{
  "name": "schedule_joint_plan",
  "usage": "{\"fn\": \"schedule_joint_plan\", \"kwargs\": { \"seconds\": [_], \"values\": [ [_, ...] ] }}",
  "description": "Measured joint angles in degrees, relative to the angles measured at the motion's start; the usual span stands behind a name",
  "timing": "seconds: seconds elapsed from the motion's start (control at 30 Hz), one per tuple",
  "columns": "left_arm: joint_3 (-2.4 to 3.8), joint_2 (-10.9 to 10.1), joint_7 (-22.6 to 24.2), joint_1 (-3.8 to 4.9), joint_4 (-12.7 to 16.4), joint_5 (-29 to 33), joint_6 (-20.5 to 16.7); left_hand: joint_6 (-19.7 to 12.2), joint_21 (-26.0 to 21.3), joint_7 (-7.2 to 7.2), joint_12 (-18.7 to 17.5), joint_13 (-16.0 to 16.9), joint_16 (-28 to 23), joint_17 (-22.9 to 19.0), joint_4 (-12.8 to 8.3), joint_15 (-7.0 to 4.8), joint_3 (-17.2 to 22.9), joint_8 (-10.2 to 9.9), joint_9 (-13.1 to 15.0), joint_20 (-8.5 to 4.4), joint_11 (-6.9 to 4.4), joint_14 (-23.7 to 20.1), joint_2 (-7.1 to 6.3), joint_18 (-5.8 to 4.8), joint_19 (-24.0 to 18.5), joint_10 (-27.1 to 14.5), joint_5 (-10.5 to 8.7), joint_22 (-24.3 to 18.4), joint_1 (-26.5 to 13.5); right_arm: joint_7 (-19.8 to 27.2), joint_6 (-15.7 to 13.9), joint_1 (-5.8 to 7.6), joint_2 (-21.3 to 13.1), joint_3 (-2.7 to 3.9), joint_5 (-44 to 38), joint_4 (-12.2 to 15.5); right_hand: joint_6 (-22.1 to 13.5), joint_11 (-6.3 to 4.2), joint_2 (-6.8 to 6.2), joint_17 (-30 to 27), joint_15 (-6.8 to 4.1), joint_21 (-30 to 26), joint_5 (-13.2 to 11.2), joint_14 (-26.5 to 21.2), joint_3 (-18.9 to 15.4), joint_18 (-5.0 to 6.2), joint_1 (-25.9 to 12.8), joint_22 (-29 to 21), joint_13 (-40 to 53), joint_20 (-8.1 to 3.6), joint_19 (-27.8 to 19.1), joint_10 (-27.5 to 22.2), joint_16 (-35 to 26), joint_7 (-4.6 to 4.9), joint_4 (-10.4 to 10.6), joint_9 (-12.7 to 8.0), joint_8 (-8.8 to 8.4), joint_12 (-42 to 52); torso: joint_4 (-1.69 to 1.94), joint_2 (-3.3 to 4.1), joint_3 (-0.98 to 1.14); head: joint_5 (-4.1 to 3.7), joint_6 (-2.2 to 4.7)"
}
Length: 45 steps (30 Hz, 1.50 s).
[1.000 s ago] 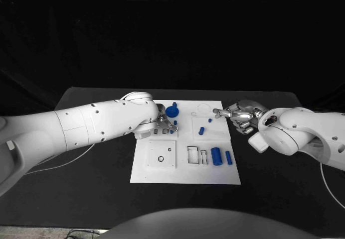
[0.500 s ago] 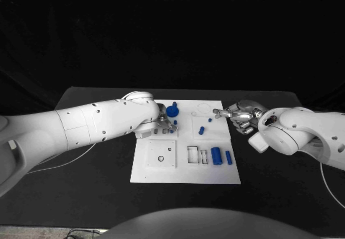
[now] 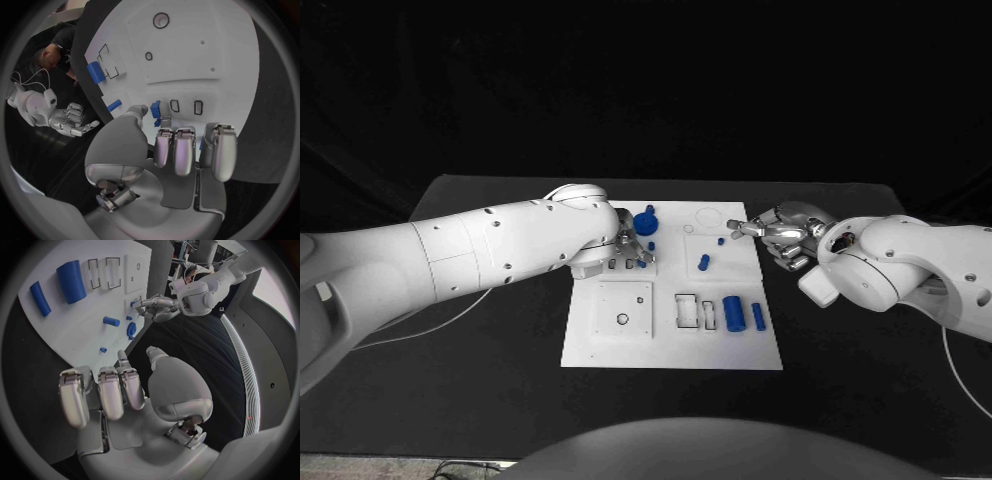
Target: Assemble the parts on the task board
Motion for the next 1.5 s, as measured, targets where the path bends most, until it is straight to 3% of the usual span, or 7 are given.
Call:
{"fn": "schedule_joint_plan", "kwargs": {
  "seconds": [0.6, 0.83, 1.03, 1.5],
  "values": [
    [-0.01, 0.36, 0.59, -0.01, -0.16, 0.06, 0.00, -1.85, 0.00, 0.60, 0.00, 0.00, 0.00, -0.01, -0.02, 0.00, 1.33, -0.57, 1.27, 0.00, 0.00, 0.00, 0.15, -0.01, 0.00, 0.00, 0.00, 0.00, 1.89, -0.50, 0.32, -0.02, -0.01, -0.01, -0.19, -0.05, -0.18, 0.20, 0.22, -0.01, 0.00, 0.00, 0.00, 0.00, -0.17, 0.00, 0.22, -0.01, -0.01, 0.00, 0.00, -0.21, 0.00, 0.18, 0.17, 0.01, 0.00, 0.00, 0.02, -0.01, -0.03, -0.18, -0.08],
    [-0.01, 0.34, 0.93, -0.01, -0.19, 0.21, -0.03, -2.05, 0.00, 0.40, 0.00, 0.00, 0.00, -0.02, -0.16, 0.00, 4.72, -0.67, 2.62, 0.00, 0.00, 0.00, 0.47, 0.00, 0.00, 0.00, 4.75, 0.00, 7.22, -0.71, 0.46, -0.04, -0.03, -0.02, -0.24, -0.08, -0.17, 0.20, 0.22, -0.01, 0.00, 0.00, 0.00, 0.00, -0.17, 0.00, 0.22, -0.01, -0.01, 0.00, 0.00, -0.21, 0.00, 0.18, 0.17, 0.01, 0.00, 0.00, 0.02, -0.01, -0.04, -0.18, -0.08],
    [-0.01, 0.30, 1.24, -0.02, -0.21, 0.32, -0.12, -2.14, 0.00, 0.51, 0.00, 0.00, 0.00, -0.02, -0.21, 0.00, 6.54, -0.73, 3.64, 0.00, 0.00, 0.00, -0.30, 0.00, 0.00, 0.00, 9.42, 0.00, 9.52, -0.87, 0.55, -0.07, -0.07, -0.03, -0.27, -0.12, -0.17, 0.20, 0.22, -0.01, 0.00, 0.00, -0.11, 0.00, -0.17, 0.00, 0.22, -0.02, -0.01, 0.00, 0.00, -0.20, 0.00, 0.18, 0.17, -0.04, 0.00, 0.00, 0.02, -0.01, -0.04, -0.18, -0.05],
    [0.00, -1.01, 2.72, -0.02, 0.27, 0.44, -1.37, -1.62, 0.00, 0.00, 0.00, 0.00, 0.00, -0.03, -0.08, 0.00, 6.72, -0.52, 3.98, 0.00, 0.00, 0.00, -0.30, 0.00, 0.00, 0.00, 10.27, 0.00, 9.80, -1.26, 0.75, -0.59, -0.18, -0.06, -0.41, -0.47, -0.17, 0.20, 0.22, -0.01, 0.00, 0.00, -0.24, 0.00, -0.17, 0.00, 0.22, -0.02, -0.02, 0.00, 0.00, -0.20, 0.00, 0.18, 0.16, -0.06, 0.00, 0.00, 0.02, -0.04, -0.01, -0.22, 0.23]
  ]
}}
